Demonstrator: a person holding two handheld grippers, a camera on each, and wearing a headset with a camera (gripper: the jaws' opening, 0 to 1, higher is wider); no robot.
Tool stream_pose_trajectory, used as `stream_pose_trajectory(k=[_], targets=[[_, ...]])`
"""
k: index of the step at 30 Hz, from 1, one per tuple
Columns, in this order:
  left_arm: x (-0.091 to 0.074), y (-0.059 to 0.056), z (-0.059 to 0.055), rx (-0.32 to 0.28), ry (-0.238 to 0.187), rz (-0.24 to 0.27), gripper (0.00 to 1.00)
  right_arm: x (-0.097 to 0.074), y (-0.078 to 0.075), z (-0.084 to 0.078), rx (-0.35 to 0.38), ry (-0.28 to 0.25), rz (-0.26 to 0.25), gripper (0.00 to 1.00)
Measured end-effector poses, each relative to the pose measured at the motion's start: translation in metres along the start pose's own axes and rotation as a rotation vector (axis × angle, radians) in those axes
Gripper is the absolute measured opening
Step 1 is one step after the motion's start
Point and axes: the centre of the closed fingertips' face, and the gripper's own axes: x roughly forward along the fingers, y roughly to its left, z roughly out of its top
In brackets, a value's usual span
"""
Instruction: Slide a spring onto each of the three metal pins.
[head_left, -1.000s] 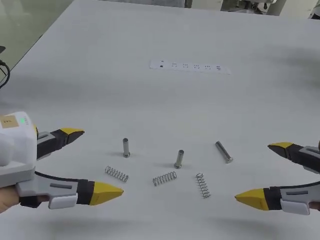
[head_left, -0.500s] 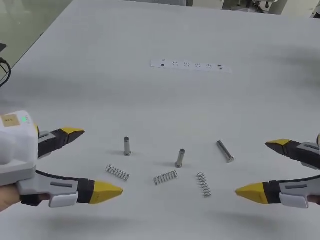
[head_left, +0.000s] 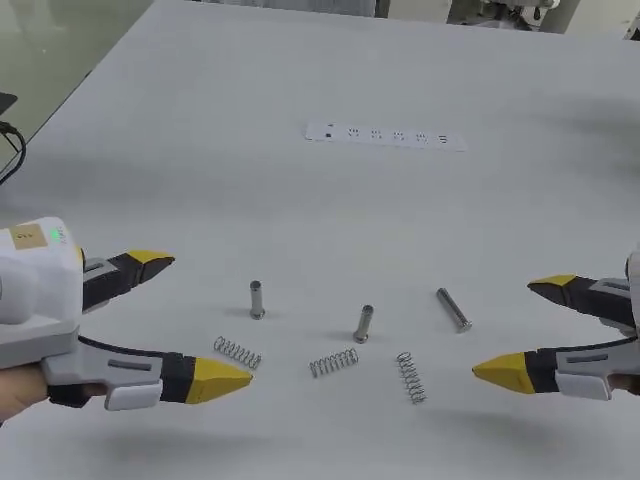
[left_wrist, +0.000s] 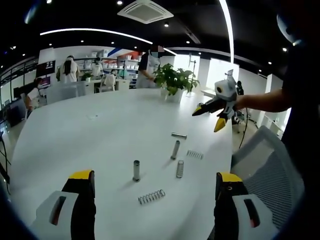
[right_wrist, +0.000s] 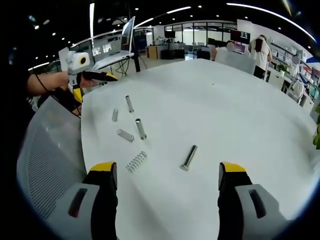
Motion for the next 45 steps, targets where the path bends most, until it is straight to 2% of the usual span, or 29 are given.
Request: stream_pose_trajectory(k=[5,15,24,26,32,35,40,41,45], targets=[[0.001,0.003,-0.008,-0.006,0.021,0.002,0.98,0.004,-0.004,0.001,-0.012,0.017,0.001,0.80],[0.001,0.004,-0.006,-0.010,0.015,0.000,0.98,0.014,-0.011,0.007,-0.012,0.037,0.004,0.76],[0.000,0.003,-0.009,-0.011,0.022,-0.003,0.97,0.028,-0.021,0.011,-0.017,0.088,0.001,0.70],[0.000,0.003,-0.010,-0.012,0.025,-0.003,0.97,0.030,-0.023,0.009,-0.008,0.124,-0.003,0.66],[-0.001,0.005,-0.010,-0.014,0.025,-0.001,0.97,0.036,-0.025,0.012,-0.014,0.126,0.007,0.61],[-0.001,0.006,-0.010,-0.013,0.019,0.004,0.96,0.038,-0.026,0.009,-0.007,0.150,0.008,0.57],[0.000,0.005,-0.012,-0.015,0.024,0.001,0.96,0.045,-0.029,0.007,0.004,0.161,0.011,0.54],[0.000,0.005,-0.012,-0.016,0.023,0.000,0.96,0.046,-0.029,0.004,0.011,0.184,0.004,0.53],[0.001,0.002,-0.014,-0.016,0.028,-0.006,0.96,0.054,-0.032,0.004,0.024,0.193,0.004,0.50]])
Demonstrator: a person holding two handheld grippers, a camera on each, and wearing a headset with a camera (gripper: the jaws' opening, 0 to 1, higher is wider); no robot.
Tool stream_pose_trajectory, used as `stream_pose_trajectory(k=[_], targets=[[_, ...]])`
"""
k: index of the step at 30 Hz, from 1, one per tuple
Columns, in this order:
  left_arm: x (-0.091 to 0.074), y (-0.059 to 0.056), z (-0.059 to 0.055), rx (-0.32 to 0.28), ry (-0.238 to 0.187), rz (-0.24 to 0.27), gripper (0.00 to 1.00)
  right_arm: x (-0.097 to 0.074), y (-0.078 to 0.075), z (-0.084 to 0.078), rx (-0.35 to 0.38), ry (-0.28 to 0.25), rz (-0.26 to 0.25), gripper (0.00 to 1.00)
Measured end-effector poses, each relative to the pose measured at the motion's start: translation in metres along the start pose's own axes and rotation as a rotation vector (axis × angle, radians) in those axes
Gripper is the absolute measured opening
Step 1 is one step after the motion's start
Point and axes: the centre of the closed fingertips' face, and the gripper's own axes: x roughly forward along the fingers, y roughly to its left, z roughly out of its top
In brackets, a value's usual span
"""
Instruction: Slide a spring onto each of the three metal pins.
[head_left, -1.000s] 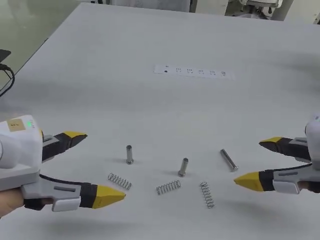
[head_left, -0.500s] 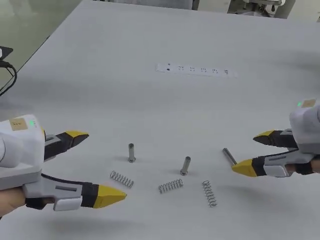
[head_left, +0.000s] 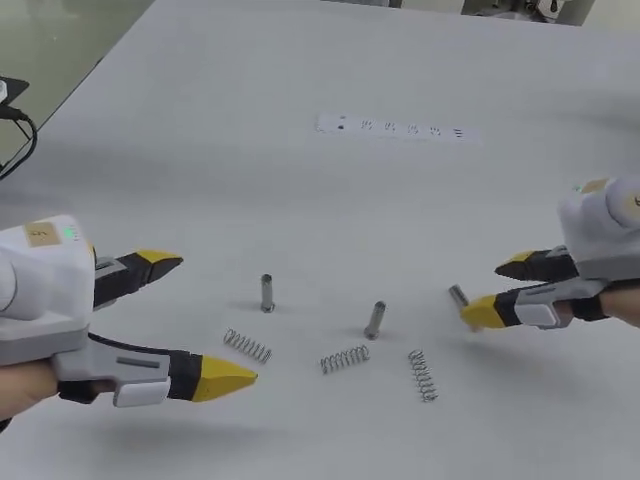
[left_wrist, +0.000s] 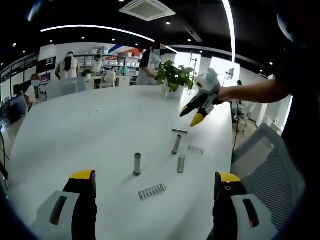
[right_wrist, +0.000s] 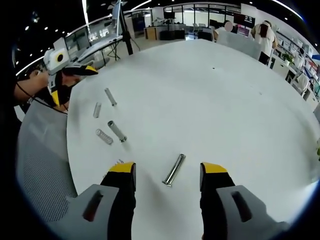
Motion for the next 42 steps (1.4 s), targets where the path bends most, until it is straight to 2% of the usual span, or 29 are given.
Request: stream_pose_trajectory(k=[4,7,10,12,17,24,42], targets=[[0.001,-0.001,-0.001,-0.003,0.003,-0.002,0.95,0.007,-0.001,0.002,0.017,0.023,0.009,0.47],[0.001,-0.001,-0.002,-0.001,0.006,-0.004,0.95,0.015,-0.001,0.001,0.046,0.058,0.030,0.38],[0.001,-0.002,-0.002,-0.003,0.005,-0.004,0.95,0.019,-0.005,0.002,0.077,0.067,0.025,0.35],[0.001,-0.002,-0.002,-0.004,0.005,-0.003,0.95,0.023,-0.009,0.001,0.124,0.091,0.017,0.33],[-0.001,-0.001,-0.005,-0.008,0.009,0.000,0.95,0.030,-0.012,0.000,0.145,0.118,0.029,0.27],[-0.002,0.000,-0.010,-0.013,0.020,0.003,0.94,0.035,-0.015,-0.005,0.163,0.156,0.030,0.24],[0.002,0.000,-0.010,-0.014,0.026,-0.008,0.92,0.043,-0.018,-0.010,0.204,0.211,0.038,0.18]])
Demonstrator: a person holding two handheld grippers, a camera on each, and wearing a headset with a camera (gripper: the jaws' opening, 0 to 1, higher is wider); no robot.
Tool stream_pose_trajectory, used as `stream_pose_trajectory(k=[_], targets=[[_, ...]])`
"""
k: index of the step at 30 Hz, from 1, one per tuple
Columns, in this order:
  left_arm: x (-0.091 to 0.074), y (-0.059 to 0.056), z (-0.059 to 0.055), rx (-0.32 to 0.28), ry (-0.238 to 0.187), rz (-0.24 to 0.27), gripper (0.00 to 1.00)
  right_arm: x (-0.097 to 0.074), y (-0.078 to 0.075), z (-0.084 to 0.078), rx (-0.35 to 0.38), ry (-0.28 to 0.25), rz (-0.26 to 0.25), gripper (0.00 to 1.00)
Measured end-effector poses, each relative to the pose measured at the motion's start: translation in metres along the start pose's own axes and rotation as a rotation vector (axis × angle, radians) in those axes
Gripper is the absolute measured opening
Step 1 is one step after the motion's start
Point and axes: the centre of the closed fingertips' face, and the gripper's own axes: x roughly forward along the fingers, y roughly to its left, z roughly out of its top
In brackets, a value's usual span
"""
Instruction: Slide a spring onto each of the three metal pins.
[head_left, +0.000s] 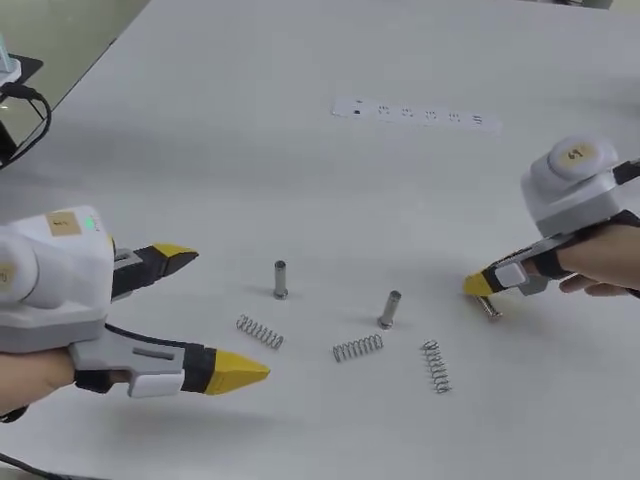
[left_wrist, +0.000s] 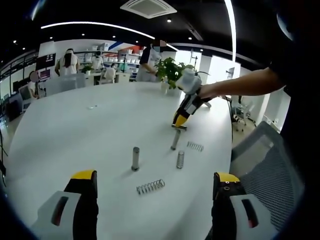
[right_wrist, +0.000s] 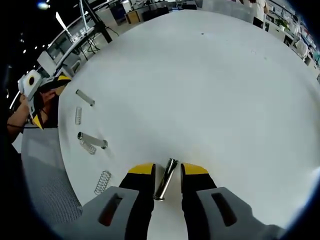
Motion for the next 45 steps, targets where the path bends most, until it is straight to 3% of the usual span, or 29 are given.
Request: stream_pose_trajectory(k=[6,9,11,20,29,45], targets=[[-0.002,0.000,-0.002,0.000,0.003,0.002,0.92,0.001,-0.001,-0.002,0.019,0.017,-0.011,0.16],[-0.002,0.001,-0.003,0.001,0.005,0.002,0.92,0.001,-0.004,-0.003,-0.012,0.033,-0.033,0.12],[-0.002,0.000,-0.003,-0.002,0.004,0.001,0.92,0.002,-0.002,-0.006,0.015,0.056,-0.035,0.08],[0.001,-0.002,-0.005,0.001,0.011,-0.010,0.92,0.004,-0.005,-0.007,0.051,0.048,-0.060,0.06],[0.000,0.000,-0.001,0.001,0.005,-0.003,0.92,0.002,0.000,-0.009,0.033,0.034,-0.078,0.05],[0.000,-0.002,-0.002,0.006,0.006,-0.002,0.92,-0.026,0.013,-0.016,0.028,-0.110,-0.070,0.04]])
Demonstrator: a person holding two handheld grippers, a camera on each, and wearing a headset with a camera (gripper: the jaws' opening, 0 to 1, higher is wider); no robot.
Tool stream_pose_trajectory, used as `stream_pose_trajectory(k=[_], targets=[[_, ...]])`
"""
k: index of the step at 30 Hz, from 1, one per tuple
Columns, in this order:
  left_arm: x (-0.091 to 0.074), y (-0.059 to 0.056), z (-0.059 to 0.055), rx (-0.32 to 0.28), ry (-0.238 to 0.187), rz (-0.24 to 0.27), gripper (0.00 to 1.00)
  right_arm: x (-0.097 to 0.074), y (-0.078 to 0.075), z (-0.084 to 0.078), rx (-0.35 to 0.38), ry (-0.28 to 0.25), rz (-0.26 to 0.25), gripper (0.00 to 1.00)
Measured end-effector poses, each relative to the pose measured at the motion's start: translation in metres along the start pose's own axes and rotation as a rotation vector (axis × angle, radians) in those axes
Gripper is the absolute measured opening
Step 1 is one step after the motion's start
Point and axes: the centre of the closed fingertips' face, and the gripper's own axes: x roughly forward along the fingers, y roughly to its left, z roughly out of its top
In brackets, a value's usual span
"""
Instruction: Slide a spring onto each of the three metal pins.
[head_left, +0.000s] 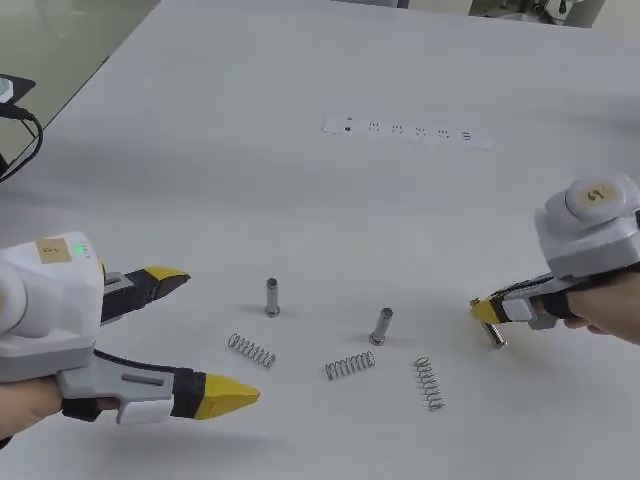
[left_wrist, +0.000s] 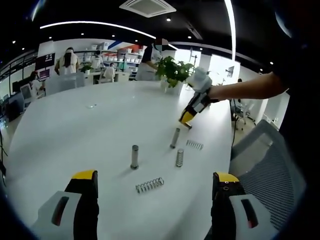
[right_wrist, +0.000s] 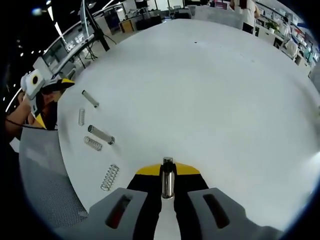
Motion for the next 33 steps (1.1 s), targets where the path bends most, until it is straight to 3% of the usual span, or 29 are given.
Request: stream_pose_trajectory(k=[7,15,33], targets=[[0.002,-0.003,0.002,0.009,0.000,-0.008,0.92,-0.009,0.001,-0.003,0.016,-0.059,-0.002,0.05],[0.003,-0.005,0.003,0.017,0.000,-0.009,0.92,-0.015,0.000,-0.005,-0.018,-0.122,-0.023,0.05],[0.003,-0.006,0.005,0.016,-0.005,-0.005,0.92,-0.021,0.000,0.000,-0.028,-0.209,-0.041,0.05]])
